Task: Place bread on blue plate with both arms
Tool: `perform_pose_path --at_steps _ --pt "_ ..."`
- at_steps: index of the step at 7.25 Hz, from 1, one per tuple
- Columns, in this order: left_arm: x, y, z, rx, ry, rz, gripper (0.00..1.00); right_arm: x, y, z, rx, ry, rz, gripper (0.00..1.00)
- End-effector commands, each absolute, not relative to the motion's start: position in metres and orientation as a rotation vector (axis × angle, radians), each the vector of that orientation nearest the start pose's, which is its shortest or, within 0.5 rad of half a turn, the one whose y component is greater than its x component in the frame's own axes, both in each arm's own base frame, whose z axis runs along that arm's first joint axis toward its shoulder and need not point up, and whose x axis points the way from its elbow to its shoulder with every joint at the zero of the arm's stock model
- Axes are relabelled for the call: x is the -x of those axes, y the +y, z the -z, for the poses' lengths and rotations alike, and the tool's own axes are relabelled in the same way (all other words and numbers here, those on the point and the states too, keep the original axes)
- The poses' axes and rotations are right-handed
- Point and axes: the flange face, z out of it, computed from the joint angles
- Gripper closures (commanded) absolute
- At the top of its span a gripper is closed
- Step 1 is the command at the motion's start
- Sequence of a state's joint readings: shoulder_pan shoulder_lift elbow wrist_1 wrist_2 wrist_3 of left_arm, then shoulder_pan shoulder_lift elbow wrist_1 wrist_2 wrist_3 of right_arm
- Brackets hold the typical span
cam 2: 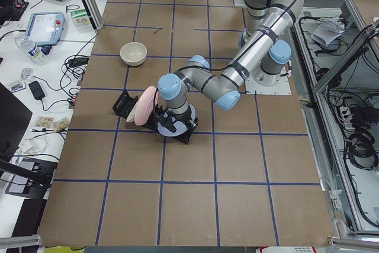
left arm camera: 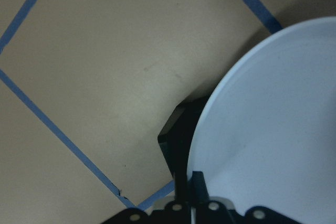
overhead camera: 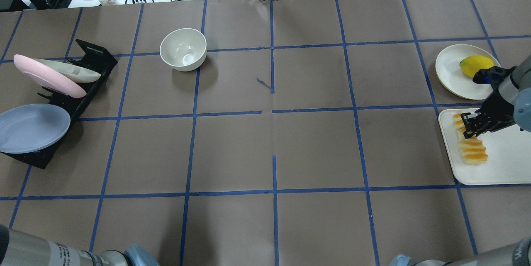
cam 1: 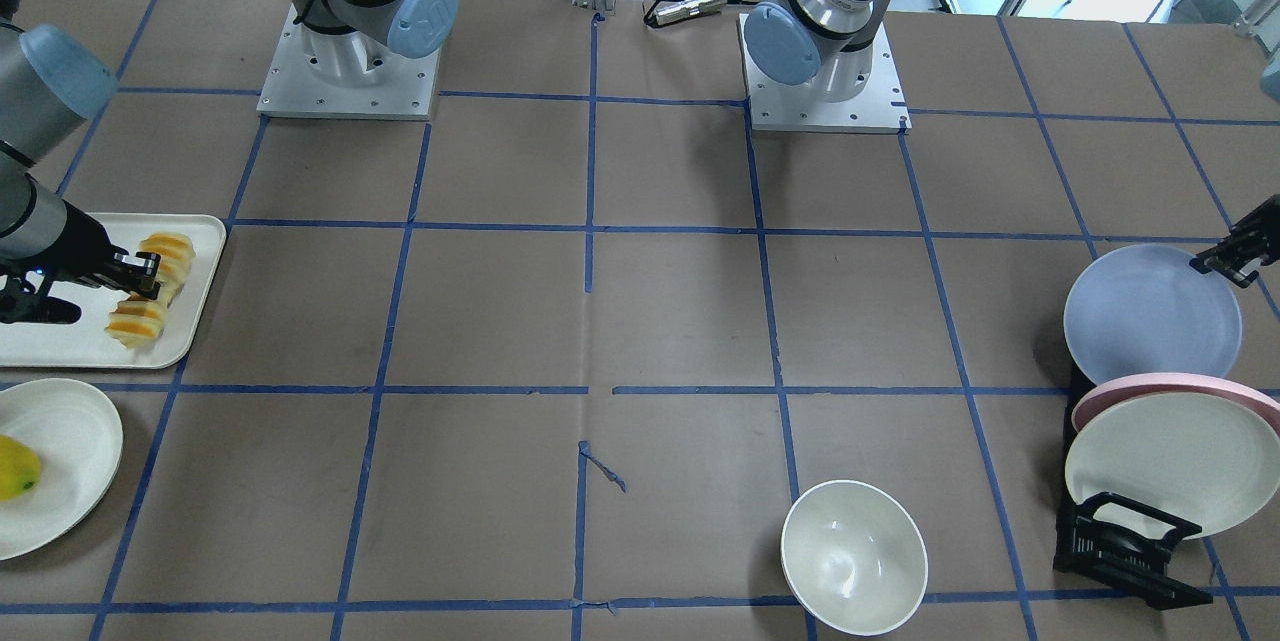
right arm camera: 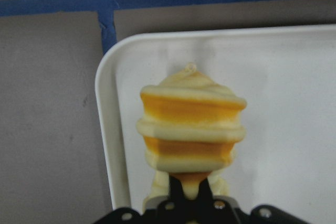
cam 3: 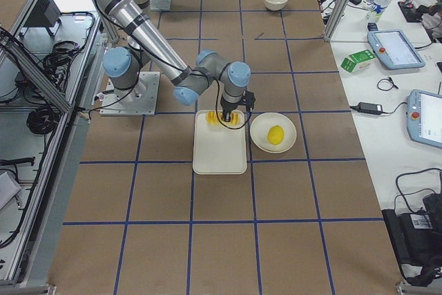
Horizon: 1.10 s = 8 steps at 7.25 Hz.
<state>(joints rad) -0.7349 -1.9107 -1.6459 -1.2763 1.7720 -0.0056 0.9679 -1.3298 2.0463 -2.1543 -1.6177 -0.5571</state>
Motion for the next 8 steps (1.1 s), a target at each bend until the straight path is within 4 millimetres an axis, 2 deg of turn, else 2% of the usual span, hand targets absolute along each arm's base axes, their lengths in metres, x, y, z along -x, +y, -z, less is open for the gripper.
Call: perform_pose_path --at_steps 1,3,4,5,6,7,8 --pt "-0.348 -0.468 -0.338 1.181 2.741 -0.301 1.00 0.162 -0.470 -0.225 -0.052 3.126 -0.167 1.00" --pt "-0.335 -0.455 -0.371 1.161 2.746 -0.434 1.00 0.146 -0.475 -0.236 -0.002 3.148 -0.140 1.00" --pt "-0.319 -0.447 -0.387 1.165 2.765 -0.510 1.00 0.145 -0.475 -0.237 0.000 3.149 -0.135 1.00" --pt "-0.284 -0.451 -0.398 1.163 2.810 -0.548 1.00 0.140 -0.476 -0.254 0.011 3.156 -0.102 1.00" --pt "-0.235 -0.469 -0.410 1.136 2.898 -0.502 1.00 0.124 -0.485 -0.274 0.048 3.149 -0.112 1.00" --pt "-0.182 -0.487 -0.410 1.042 2.972 -0.490 1.00 0.111 -0.498 -0.291 0.087 3.156 -0.129 1.00" --pt "-0.115 -0.505 -0.410 0.950 3.013 -0.486 1.00 0.105 -0.505 -0.302 0.100 3.146 -0.152 1.00"
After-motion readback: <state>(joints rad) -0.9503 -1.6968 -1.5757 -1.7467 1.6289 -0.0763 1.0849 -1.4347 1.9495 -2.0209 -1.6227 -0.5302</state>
